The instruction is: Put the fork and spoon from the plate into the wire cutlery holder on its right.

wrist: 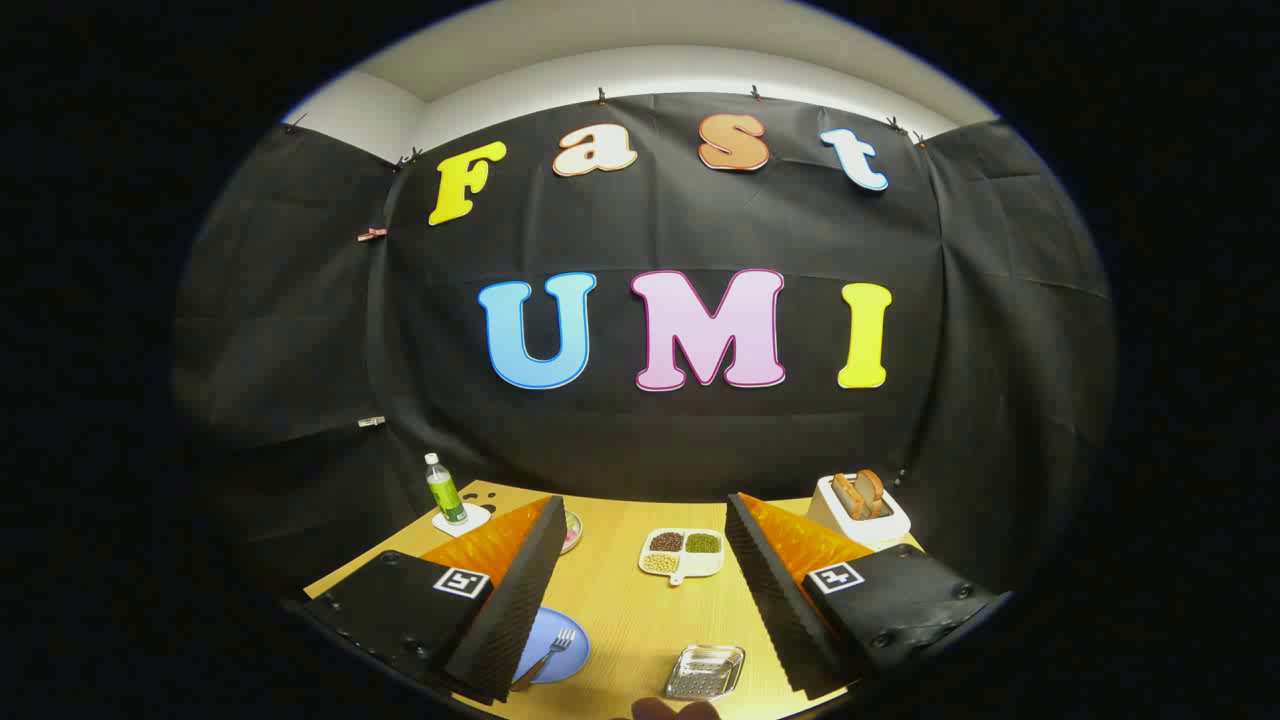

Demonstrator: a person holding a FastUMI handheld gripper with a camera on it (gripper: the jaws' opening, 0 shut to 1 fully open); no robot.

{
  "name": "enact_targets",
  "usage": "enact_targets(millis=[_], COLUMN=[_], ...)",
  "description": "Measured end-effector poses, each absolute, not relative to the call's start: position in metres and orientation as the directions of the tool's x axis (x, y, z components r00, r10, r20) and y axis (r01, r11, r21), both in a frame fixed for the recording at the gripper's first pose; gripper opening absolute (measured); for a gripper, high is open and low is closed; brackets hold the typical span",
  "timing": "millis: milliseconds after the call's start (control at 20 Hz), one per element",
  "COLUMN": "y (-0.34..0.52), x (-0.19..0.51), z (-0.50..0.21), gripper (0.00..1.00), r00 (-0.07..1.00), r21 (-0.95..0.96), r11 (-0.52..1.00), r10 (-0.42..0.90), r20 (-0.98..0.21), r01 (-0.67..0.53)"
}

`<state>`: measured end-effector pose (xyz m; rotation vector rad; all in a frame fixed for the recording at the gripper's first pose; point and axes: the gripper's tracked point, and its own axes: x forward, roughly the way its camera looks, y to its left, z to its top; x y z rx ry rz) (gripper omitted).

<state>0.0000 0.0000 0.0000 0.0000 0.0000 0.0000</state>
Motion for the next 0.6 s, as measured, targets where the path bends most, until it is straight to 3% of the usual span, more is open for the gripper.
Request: enact_targets(millis=[600], y=[0.007], x=[0.003], z=[-0.023], gripper=[0.99], r00=[0.998], r21=[-0.019], r11=[0.999], r10=[0.029], r20=[-0.048], r01=[-0.030])
